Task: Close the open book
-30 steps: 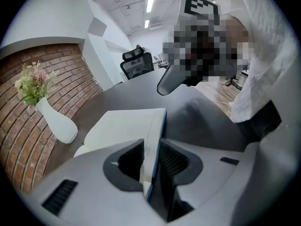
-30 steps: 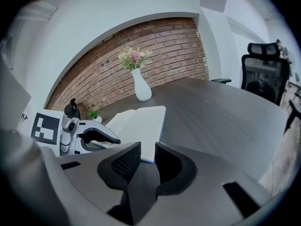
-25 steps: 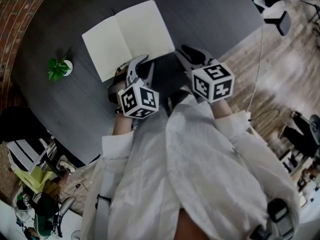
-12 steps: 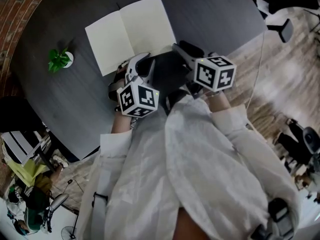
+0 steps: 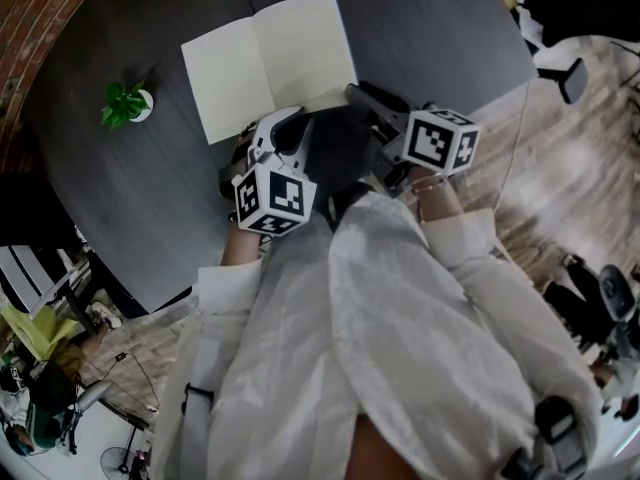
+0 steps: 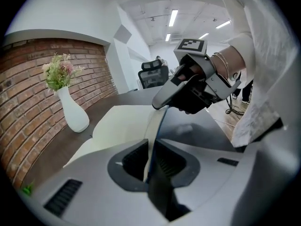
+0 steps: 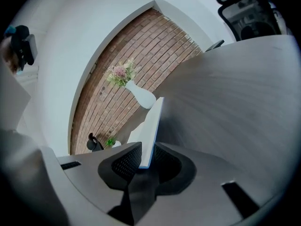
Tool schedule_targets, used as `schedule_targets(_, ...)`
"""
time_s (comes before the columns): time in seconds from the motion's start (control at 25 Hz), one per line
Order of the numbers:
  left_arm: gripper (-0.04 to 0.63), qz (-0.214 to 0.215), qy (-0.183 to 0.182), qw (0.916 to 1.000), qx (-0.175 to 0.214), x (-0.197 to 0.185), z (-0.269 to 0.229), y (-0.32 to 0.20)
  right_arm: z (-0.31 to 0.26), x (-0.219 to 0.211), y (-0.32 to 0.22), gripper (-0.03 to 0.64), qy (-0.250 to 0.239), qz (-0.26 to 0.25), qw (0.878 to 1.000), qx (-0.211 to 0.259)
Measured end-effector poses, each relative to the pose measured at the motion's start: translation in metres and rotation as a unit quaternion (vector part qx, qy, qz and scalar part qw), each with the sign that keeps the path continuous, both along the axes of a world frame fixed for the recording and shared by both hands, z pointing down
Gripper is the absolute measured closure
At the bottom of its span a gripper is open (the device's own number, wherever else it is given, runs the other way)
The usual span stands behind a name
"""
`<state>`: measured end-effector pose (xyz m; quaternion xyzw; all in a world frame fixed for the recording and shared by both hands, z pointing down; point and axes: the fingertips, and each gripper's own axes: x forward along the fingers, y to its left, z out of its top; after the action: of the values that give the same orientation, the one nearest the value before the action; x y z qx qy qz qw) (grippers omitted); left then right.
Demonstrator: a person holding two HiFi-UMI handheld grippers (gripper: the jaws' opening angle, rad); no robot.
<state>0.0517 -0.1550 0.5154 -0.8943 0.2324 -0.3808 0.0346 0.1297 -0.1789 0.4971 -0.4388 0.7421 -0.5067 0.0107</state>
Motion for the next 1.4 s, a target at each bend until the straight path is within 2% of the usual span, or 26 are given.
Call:
schedule_targets(0.32,0.548,-0.024,0.033,0.9992,0.003,-0.004,-0.01,-0.001,-0.03,-0.009,-0.012,0.583,0.014,-0.037,0.999,0.034)
schedule_targets(0.48,0.548,-0.043,0.04,0.9983,0.002,-0.01,-0.014,-0.002,-0.037,-0.018,-0.012,0.591,0.02,-0.072,0.996,0.045)
schedule_targets(0.6,0.546,-0.05,0.047,0.9976,-0.003,-0.012,-0.018,0.0,-0.045,-0.024,-0.014,0.592,0.046,-0.098,0.992,0.058)
schedule_targets(0.76,0.549,-0.074,0.078,0.9941,-0.016,-0.016,-0.029,0.002,-0.055,-0.035,-0.015,0.592,0.083,-0.131,0.984,0.088)
schedule_targets(1.0,0.569,-0.143,0.131,0.98,-0.045,-0.037,-0.041,0.004,-0.067,-0.055,-0.017,0.592,0.121,-0.192,0.967,0.119)
schedule_targets(1.16,0.577,-0.185,0.148,0.9703,-0.047,-0.054,-0.048,0.002,-0.071,-0.063,-0.017,0.592,0.136,-0.217,0.958,0.126)
schedule_targets(1.4,0.58,-0.258,0.179,0.9464,-0.074,-0.084,-0.046,0.005,-0.074,-0.081,-0.02,0.592,0.154,-0.26,0.943,0.141)
